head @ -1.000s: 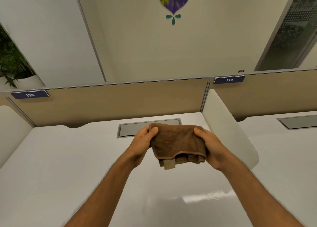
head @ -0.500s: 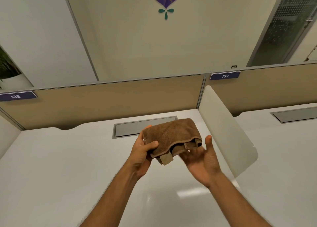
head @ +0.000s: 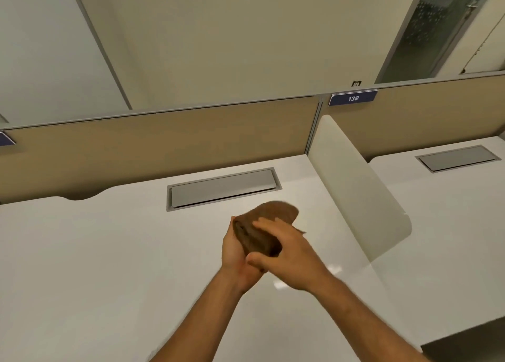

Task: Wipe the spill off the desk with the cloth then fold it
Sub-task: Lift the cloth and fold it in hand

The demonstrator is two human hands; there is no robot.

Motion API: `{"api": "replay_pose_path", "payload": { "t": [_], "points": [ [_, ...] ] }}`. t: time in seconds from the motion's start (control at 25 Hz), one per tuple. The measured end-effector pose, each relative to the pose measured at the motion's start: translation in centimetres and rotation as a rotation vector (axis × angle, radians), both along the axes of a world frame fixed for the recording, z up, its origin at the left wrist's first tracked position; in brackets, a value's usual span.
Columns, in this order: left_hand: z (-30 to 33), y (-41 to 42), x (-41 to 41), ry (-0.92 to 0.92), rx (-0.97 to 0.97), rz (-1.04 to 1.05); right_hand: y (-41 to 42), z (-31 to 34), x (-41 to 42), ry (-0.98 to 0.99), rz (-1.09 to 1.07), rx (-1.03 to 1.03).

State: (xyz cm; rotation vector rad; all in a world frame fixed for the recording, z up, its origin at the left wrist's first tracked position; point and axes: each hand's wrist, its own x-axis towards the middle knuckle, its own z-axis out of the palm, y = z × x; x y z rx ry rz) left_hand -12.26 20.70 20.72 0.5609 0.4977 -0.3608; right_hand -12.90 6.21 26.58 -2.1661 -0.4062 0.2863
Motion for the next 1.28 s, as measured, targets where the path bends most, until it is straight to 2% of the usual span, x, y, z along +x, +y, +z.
{"api": "replay_pose_path", "payload": {
  "t": [0.16, 0.32, 0.44, 0.52, 0.56, 0.64, 0.72, 0.84, 1.04, 1.28],
  "points": [
    [-2.0, -1.1, 1.2, 0.061, -0.100, -0.052, 0.1, -2.7, 2.6, -0.002, -0.330, 0.043],
    [-3.5, -3.5, 3.8, 0.088, -0.114, -0.088, -0.1, -6.0, 6.5, 0.095, -0.373, -0.121],
    [-5.1, -5.4, 6.4, 0.115, -0.139, -0.053, -0.9, -8.6, 9.1, 0.148, -0.381, -0.065],
    [-6.3, -6.6, 7.9, 0.130, -0.154, -0.043, -2.1, -10.2, 10.9, 0.279, -0.477, -0.025],
    [-7.1, -7.5, 8.8, 0.137, -0.164, -0.046, -2.9, -11.1, 11.8, 0.383, -0.568, 0.037],
    [-8.9, -9.5, 10.9, 0.168, -0.159, -0.037, -4.6, -13.1, 13.5, 0.543, -0.696, 0.287],
    [-10.8, -11.2, 13.2, 0.199, -0.093, -0.017, -6.5, -15.3, 15.7, 0.574, -0.719, 0.465],
    [-13.6, -12.5, 16.5, 0.202, 0.068, -0.012, -9.4, -17.9, 19.4, 0.517, -0.713, 0.448],
    [-16.7, -13.6, 19.9, 0.051, 0.599, -0.255, -13.2, -20.8, 25.0, 0.422, -0.533, 0.188],
    [-20.9, -17.4, 21.0, 0.031, 0.837, -0.380, -16.7, -24.8, 27.6, 0.252, -0.283, -0.132]
  ]
}}
